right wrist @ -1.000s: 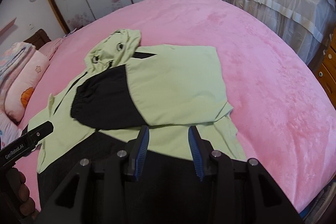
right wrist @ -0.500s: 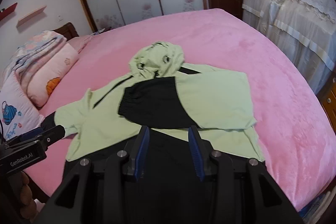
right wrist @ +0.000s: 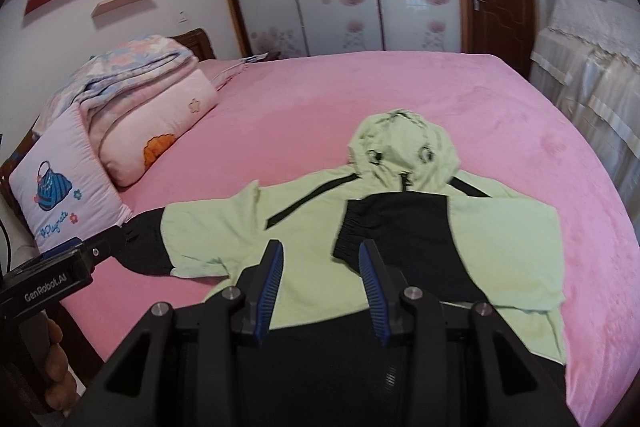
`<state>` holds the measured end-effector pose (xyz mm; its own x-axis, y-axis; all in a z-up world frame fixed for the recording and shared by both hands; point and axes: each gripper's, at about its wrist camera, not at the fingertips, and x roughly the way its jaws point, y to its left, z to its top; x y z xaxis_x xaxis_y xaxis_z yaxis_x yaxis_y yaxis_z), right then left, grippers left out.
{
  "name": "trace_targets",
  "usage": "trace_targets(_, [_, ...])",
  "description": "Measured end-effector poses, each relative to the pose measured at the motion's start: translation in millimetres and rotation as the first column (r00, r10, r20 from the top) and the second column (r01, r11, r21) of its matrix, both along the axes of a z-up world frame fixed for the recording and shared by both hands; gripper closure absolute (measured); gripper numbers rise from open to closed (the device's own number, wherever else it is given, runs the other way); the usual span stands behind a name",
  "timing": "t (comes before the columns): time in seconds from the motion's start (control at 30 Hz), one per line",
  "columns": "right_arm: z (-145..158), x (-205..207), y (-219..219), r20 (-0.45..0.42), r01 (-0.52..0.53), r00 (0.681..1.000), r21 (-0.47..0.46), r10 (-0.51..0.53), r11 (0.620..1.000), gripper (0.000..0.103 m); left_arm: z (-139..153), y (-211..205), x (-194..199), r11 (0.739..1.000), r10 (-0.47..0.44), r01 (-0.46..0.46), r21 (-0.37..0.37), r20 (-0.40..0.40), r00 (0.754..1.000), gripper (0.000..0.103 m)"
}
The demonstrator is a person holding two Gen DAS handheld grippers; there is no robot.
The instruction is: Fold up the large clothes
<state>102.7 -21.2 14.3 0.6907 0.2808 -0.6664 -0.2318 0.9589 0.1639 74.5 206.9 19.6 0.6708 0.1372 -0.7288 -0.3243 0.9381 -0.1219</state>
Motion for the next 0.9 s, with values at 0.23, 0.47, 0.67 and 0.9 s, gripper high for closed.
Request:
trace_targets(0.23, [-35.0, 31.5, 68.8, -0.033, -0.090, 0.996, -0.047, 0.088, 0.995, 0.063, -68.5, 94.2, 20.4, 0.960, 0.219, -0.227, -0.164, -0.064, 0.974, 0.012])
trace_targets(0.47, [-86.8, 57.4, 116.6, -0.126, -0.162, 0.980, -0.065, 0.153, 0.985, 0.063, -162.8, 151.2, 30.1, 0.865, 0.346, -0.383, -0.326, -0.167, 0.923, 0.012])
trace_targets(0.67, [-123.1, 72.1, 136.3, -0.187, -0.199, 0.965, -0.071, 0.183, 0.977, 0.063, -226.3, 184.7, 38.7, 0.775, 0.428, -0.491, -0.398, -0.240, 0.871, 0.012])
trace_targets(0.9, [-150.6, 87.6, 141.6, -0.232, -0.205, 0.955, -0.062, 0.186, 0.977, 0.063, -246.3, 211.6, 64.3, 0.757, 0.500, -0.540, -0.369, -0.205, 0.841, 0.012])
